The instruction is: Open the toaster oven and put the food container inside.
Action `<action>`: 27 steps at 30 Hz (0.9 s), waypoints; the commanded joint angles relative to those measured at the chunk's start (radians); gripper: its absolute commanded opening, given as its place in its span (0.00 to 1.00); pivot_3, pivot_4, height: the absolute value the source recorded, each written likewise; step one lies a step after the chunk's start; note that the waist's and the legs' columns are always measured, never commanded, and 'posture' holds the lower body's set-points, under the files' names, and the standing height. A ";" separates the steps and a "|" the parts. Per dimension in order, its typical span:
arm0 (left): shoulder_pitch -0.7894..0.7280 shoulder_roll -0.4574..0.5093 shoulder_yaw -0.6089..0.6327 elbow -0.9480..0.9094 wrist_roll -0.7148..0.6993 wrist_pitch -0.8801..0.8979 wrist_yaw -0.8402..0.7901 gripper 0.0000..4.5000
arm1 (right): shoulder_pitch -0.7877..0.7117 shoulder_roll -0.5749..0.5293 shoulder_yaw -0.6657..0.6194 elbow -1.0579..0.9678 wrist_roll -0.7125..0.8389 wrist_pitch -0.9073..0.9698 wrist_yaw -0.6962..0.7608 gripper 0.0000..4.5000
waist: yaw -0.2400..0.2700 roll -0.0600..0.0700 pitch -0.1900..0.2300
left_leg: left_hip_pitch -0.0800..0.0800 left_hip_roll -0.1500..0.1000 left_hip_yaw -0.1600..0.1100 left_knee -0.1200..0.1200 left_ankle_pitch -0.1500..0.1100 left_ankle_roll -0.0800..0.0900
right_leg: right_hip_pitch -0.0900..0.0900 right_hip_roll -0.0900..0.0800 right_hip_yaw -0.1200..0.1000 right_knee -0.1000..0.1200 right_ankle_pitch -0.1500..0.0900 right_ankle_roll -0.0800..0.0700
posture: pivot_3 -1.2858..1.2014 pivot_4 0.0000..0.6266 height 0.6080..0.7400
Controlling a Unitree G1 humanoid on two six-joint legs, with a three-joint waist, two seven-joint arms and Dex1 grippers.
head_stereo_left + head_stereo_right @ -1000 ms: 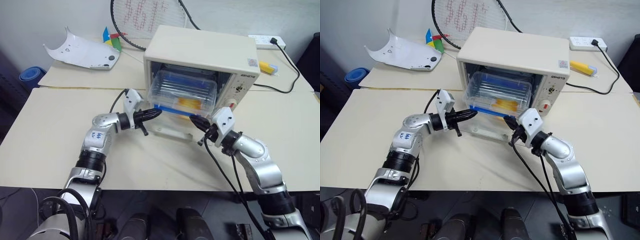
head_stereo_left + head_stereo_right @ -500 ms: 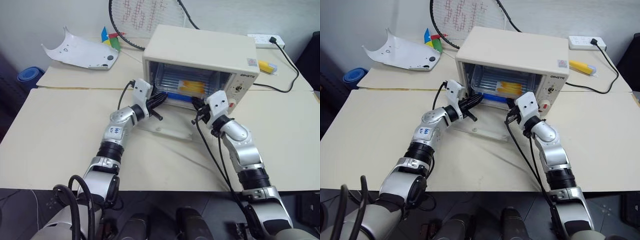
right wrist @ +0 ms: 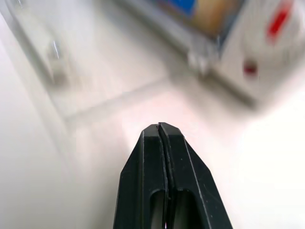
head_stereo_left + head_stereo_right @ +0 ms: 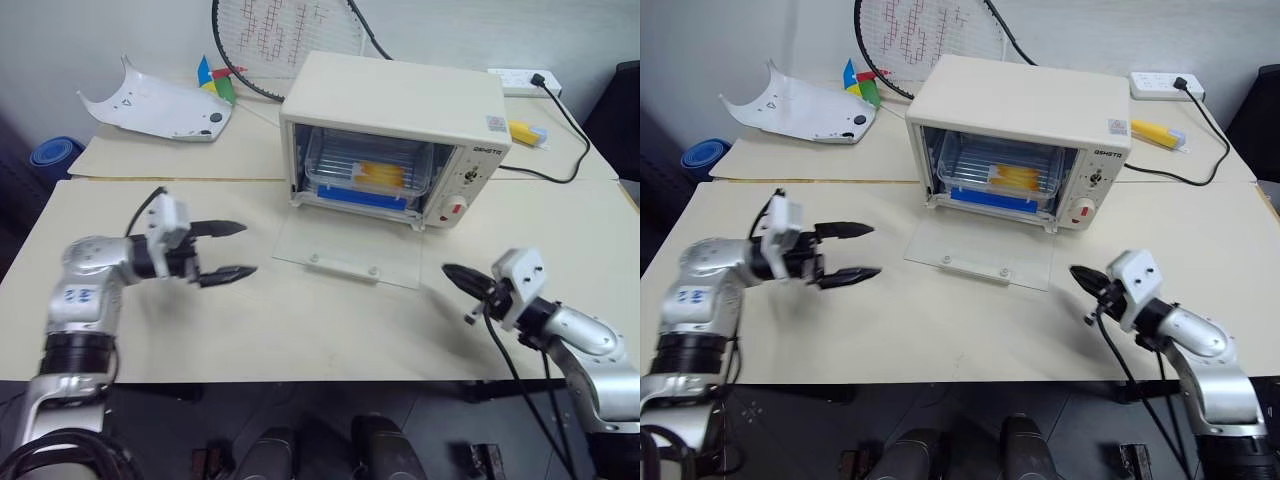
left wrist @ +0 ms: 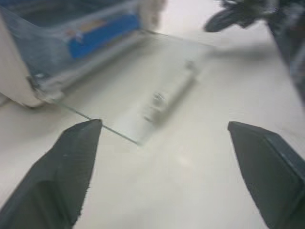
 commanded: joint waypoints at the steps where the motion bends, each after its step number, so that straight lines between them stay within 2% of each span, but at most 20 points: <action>1: 0.025 0.004 0.004 -0.135 -0.080 0.056 -0.037 0.98 | -0.023 0.007 0.024 0.094 -0.024 -0.124 0.073 0.00 | 0.007 0.000 0.000 | 0.000 0.000 0.000 0.000 0.000 0.000 | 0.000 0.000 0.000 0.000 0.000 0.000 | 0.52 0.24 1.00; 7: 0.067 -0.008 0.068 -0.182 -0.104 0.106 0.065 0.98 | -0.091 0.101 0.068 0.135 0.027 -0.216 0.150 0.00 | 0.011 0.001 0.000 | 0.000 0.001 0.000 0.000 0.000 0.000 | 0.000 0.000 0.000 0.001 0.000 0.000 | 0.52 0.24 1.00; 14: 0.099 -0.008 0.195 -0.085 -0.111 0.121 0.181 0.98 | -0.195 0.191 -0.024 0.050 0.215 -0.219 0.146 0.00 | 0.008 0.001 0.001 | 0.000 0.001 0.000 0.000 0.000 -0.001 | -0.001 0.001 0.000 0.001 0.000 0.000 | 0.52 0.24 1.00; 21: 0.217 -0.028 0.219 -0.093 -0.028 -0.006 0.264 0.98 | -0.289 0.167 -0.088 -0.052 0.364 -0.087 0.091 0.00 | 0.013 0.002 0.001 | 0.000 0.001 -0.001 0.000 0.000 -0.001 | -0.001 0.001 0.000 0.000 0.000 0.000 | 0.52 0.24 1.00; 24: 0.292 -0.061 0.223 -0.145 -0.036 -0.042 0.281 1.00 | -0.218 0.074 -0.049 -0.103 0.324 -0.086 0.219 0.13 | 0.021 0.002 0.001 | -0.001 0.001 -0.003 -0.001 0.000 0.000 | -0.001 0.000 -0.001 0.000 0.000 0.000 | 0.52 0.24 1.00; 27: 0.377 -0.071 0.224 -0.208 -0.020 -0.083 0.293 1.00 | -0.128 0.052 -0.053 -0.115 0.295 -0.134 0.273 0.35 | 0.020 0.001 0.001 | -0.001 0.000 -0.004 -0.001 -0.001 0.001 | 0.000 0.000 -0.001 -0.002 0.000 0.000 | 0.52 0.24 1.00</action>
